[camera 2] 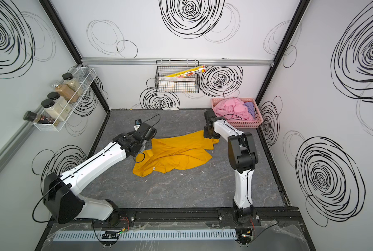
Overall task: Fold and stack t-shirts
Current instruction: Flatten out the T-shirt at the center of the board.
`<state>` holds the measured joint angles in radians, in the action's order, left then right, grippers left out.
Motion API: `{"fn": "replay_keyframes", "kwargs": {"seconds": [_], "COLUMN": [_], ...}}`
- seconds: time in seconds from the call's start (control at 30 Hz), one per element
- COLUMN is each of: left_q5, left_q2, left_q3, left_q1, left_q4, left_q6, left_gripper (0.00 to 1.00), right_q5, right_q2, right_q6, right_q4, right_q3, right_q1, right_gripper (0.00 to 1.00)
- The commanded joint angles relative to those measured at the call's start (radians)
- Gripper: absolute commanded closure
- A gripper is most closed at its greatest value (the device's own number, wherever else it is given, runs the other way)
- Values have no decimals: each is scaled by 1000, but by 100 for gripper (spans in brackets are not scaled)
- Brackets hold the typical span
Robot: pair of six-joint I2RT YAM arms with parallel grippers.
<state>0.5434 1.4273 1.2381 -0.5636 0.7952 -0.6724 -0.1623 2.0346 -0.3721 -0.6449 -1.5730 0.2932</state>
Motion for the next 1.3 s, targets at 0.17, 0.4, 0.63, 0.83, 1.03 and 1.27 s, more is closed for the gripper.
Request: {"fn": "replay_keyframes", "kwargs": {"seconds": [0.17,0.4,0.63,0.83,1.03,1.27], "left_q5": [-9,-29,-31,-21,-14,-13], "left_q2": [10,22,34,27,28,48], "left_q3": [-25,-42,-31,-41,-51,-36], "left_q1": [7,8,8,8,10,10], "left_q4": [-39,-53,-51,-45,-45,-44], "left_q6": [16,19,23,22,20,22], "left_gripper": [100,100,100,100,100,100], "right_q5": [-42,13,42,76,85,99], "right_q2": [-266,-304,-235,-189,-155,-89], "right_q6": [1,-44,-47,-50,-41,-41], "right_q4": [-18,85,129,143,157,168], "right_q3": [182,429,444,402,379,341], "right_q1": [3,3,3,4,3,3], "right_gripper": [62,71,70,70,70,72]}}
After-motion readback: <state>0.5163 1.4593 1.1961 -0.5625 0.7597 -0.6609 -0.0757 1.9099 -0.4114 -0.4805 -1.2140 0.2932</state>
